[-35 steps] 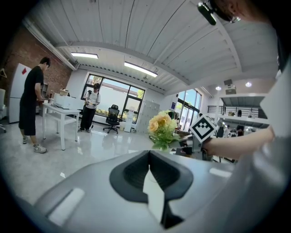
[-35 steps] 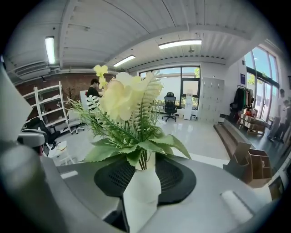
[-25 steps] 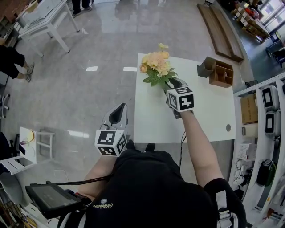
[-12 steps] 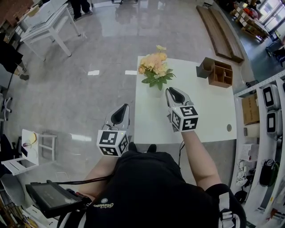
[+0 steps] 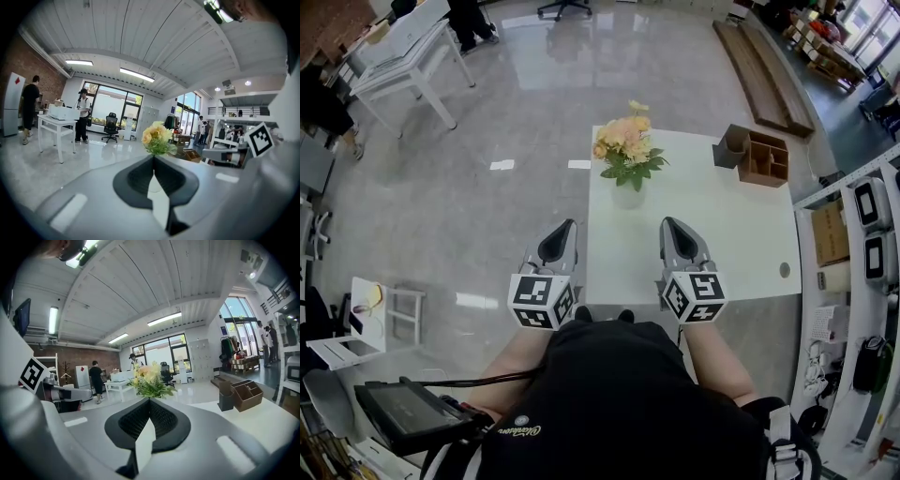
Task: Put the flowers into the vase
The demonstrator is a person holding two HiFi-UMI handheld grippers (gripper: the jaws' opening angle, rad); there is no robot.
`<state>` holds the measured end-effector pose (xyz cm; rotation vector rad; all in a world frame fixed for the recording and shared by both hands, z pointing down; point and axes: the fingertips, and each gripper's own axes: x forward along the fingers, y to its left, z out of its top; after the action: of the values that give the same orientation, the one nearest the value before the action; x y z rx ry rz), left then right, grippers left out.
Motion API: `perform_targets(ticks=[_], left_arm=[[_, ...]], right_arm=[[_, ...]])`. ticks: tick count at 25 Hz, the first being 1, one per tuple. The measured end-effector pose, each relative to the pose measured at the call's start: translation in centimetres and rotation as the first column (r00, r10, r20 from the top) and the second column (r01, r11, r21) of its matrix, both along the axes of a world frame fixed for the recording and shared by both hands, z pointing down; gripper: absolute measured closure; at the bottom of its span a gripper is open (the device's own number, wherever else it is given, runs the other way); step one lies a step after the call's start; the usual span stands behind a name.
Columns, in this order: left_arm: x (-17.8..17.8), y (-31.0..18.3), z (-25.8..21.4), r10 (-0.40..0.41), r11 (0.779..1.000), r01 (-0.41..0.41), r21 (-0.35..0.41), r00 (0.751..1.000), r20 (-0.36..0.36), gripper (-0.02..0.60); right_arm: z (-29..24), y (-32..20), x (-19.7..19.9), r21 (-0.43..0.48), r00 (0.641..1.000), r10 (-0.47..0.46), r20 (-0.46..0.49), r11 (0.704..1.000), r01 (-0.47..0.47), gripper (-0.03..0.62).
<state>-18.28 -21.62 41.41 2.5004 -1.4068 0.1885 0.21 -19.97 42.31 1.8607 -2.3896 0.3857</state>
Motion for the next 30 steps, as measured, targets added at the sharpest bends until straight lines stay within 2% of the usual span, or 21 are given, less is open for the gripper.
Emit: perform_targets(ticks=[9, 30], left_arm=[[0.4, 0.2, -0.9, 0.018, 1.000, -0.018, 0.020, 1.000, 0.006, 0.574], [1.0, 0.1, -0.6, 0.021, 1.000, -0.021, 0.011, 1.000, 0.010, 0.575]], right_arm=[[-1.3, 0.3, -1.5, 0.035, 1.000, -0.022, -0.007, 0.999, 0.023, 0.594], [-0.9, 0.3, -1.0, 0.023, 1.000, -0.018, -0.006, 1.000, 0.018, 0.594]])
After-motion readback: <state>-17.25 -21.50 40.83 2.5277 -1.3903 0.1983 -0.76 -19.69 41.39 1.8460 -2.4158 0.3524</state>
